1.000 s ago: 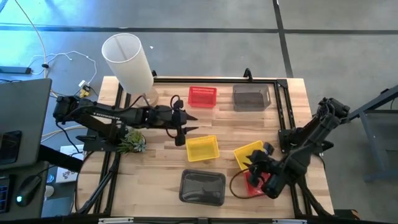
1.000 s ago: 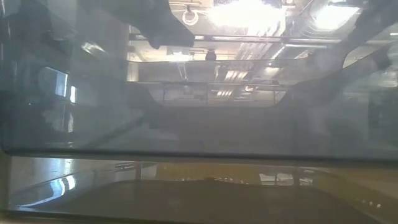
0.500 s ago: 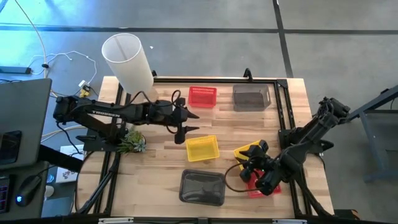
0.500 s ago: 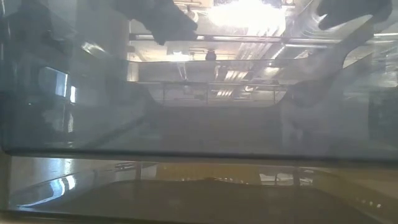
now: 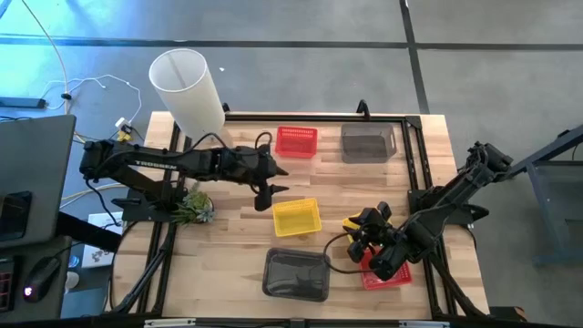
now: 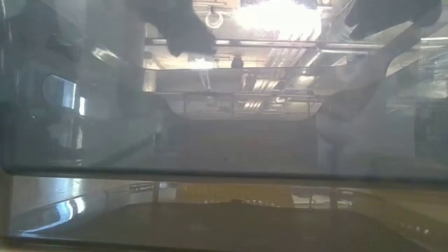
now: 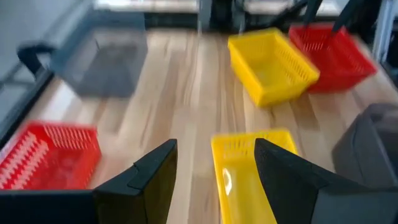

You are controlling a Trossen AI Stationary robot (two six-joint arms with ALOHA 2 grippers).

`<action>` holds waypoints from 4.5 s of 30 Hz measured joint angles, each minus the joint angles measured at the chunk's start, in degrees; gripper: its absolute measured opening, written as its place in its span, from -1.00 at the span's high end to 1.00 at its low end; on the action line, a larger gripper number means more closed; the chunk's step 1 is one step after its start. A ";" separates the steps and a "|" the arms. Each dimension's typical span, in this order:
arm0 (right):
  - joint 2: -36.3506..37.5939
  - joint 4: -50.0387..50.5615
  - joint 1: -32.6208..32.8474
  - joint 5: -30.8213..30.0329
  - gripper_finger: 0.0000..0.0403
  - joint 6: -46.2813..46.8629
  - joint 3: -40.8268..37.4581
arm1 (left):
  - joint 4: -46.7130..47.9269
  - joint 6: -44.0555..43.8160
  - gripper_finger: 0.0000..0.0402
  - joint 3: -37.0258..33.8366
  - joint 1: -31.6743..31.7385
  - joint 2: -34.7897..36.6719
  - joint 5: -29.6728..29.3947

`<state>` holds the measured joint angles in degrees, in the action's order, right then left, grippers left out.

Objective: Stack baskets by color
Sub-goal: Stack the left yellow bin into the stacked yellow bins

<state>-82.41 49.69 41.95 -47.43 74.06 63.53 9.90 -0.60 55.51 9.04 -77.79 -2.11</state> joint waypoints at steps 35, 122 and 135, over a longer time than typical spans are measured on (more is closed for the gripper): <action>-0.04 -0.04 0.02 1.37 0.36 0.01 0.00 | 0.83 -2.43 0.00 -0.02 -0.24 -19.80 4.02; -0.02 -15.58 -28.46 10.81 0.36 -25.08 2.12 | 2.71 -6.25 1.00 -0.02 -4.71 -11.27 -21.78; -0.89 -15.47 -32.33 13.84 0.36 -28.06 2.11 | -1.19 -5.18 1.00 -0.02 -5.38 -11.27 -24.13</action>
<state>-83.30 34.23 9.63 -33.60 46.00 65.64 8.71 -5.78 55.48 3.66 -89.06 -26.24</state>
